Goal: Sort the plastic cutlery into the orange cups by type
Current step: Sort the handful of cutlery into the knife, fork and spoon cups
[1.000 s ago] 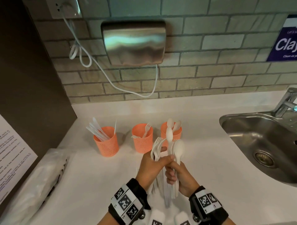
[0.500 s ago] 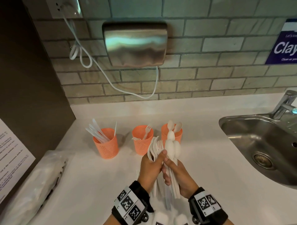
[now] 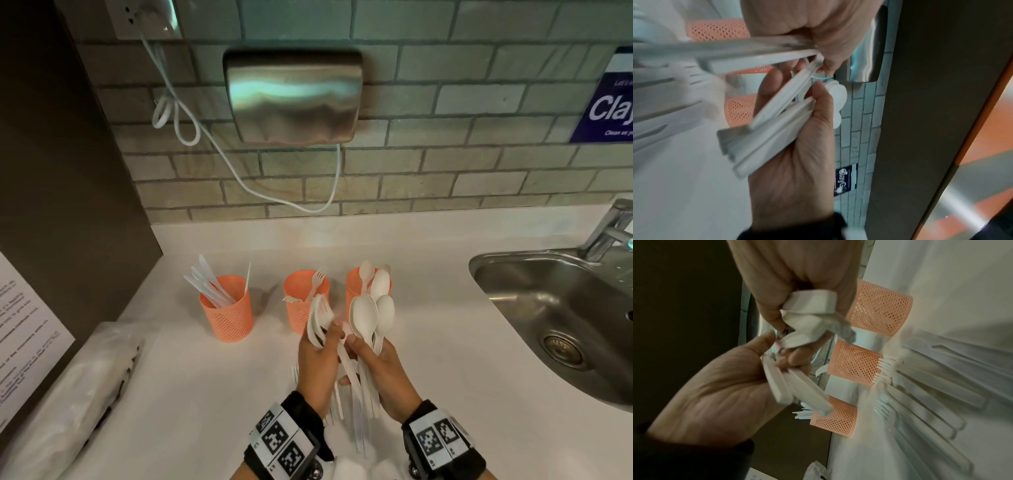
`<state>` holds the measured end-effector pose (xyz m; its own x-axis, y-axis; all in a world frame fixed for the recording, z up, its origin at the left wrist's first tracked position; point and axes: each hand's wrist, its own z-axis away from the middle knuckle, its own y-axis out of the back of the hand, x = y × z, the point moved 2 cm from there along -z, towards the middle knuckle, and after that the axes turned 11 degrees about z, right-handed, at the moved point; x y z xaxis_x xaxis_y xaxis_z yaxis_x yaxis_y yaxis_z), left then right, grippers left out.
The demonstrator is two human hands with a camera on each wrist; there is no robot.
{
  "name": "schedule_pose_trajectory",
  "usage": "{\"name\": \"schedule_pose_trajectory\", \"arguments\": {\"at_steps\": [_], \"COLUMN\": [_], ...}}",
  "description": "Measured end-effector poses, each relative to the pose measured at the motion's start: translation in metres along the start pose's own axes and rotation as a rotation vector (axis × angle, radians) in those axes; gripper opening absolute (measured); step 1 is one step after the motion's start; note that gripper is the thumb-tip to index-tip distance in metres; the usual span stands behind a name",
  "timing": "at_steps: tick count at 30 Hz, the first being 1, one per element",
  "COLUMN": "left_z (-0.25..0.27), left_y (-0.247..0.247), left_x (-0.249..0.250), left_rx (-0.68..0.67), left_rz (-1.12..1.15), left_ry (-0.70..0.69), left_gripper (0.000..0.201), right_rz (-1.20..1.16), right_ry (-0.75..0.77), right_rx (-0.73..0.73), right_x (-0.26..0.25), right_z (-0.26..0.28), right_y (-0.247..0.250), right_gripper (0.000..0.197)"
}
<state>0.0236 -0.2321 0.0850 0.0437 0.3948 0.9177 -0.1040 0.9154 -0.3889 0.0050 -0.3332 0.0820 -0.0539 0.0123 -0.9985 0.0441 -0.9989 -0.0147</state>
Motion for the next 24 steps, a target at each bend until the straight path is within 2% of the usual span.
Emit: {"name": "schedule_pose_trajectory", "arguments": {"at_steps": [3,6,9,11,12,16,19,24], "left_z": [-0.013,-0.023,-0.027,-0.026,-0.024,-0.02,-0.019,-0.026], "left_y": [0.009,0.02,0.026,0.026,0.025,0.02,0.011,0.008], "left_x": [0.01,0.021,0.027,0.031,0.033,0.041,0.048,0.052], "left_rx": [0.079,0.085,0.005,-0.092,-0.142,-0.306,-0.333,-0.42], "left_rz": [0.025,0.084,0.145,0.183,0.181,-0.079,-0.208,-0.305], "left_ry": [-0.047,0.003,0.164,0.265,0.272,0.084,-0.074,-0.171], "left_gripper": [0.025,0.025,0.031,0.016,0.012,0.016,0.015,0.012], "right_rz": [0.006,0.076,0.133,0.149,0.149,0.128,0.184,0.232], "right_ry": [-0.008,-0.006,-0.008,-0.013,-0.023,-0.092,-0.081,-0.103], "right_rx": [0.028,0.039,0.046,0.044,0.041,-0.008,-0.067,-0.136], "right_x": [0.002,0.004,0.008,0.008,0.009,0.011,0.01,0.013], "right_z": [-0.001,-0.002,-0.002,-0.003,-0.004,-0.008,-0.008,-0.01], "right_y": [0.004,0.005,0.005,0.005,0.005,0.007,0.008,0.012], "right_gripper": [0.011,0.014,0.014,0.014,0.015,0.019,0.016,0.02]}}
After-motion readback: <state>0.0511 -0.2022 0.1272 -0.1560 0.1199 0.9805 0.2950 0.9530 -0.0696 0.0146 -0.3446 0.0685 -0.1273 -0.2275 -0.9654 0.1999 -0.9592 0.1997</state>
